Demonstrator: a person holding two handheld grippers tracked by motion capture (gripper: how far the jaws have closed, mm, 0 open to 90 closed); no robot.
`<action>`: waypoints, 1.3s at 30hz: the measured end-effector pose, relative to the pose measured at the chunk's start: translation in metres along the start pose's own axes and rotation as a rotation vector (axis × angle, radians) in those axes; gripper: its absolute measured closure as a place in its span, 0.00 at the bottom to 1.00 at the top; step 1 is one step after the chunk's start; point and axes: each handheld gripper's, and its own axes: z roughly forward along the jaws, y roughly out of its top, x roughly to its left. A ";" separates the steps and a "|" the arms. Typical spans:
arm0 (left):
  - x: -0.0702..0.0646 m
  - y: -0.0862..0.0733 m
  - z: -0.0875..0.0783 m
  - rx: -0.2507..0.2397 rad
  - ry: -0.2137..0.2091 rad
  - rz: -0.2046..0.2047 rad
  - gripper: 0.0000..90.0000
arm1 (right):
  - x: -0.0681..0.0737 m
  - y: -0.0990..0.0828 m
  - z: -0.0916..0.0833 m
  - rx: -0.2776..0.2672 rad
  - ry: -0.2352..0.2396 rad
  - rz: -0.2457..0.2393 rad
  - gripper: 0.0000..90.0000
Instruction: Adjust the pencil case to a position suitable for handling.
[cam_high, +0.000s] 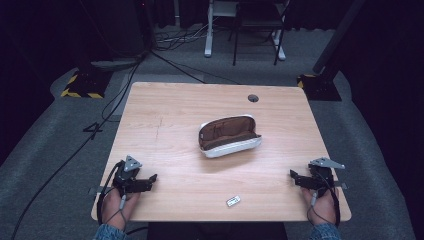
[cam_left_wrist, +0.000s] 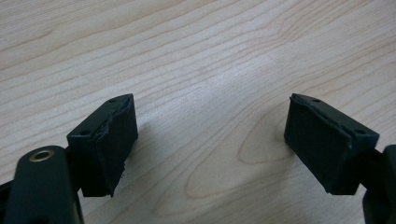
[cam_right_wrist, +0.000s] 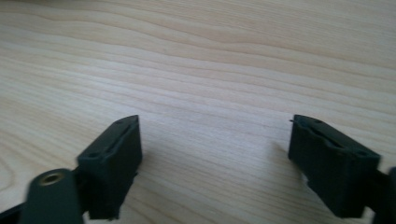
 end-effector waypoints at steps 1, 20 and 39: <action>0.000 0.000 0.000 0.001 0.002 0.005 0.20 | 0.000 0.000 0.000 0.002 -0.005 0.007 0.18; -0.001 -0.001 -0.002 0.010 -0.039 0.049 0.20 | 0.000 0.000 0.000 0.001 -0.008 0.004 0.18; -0.001 0.000 -0.001 0.009 -0.043 0.055 0.19 | 0.000 0.000 0.000 0.002 -0.007 0.002 0.18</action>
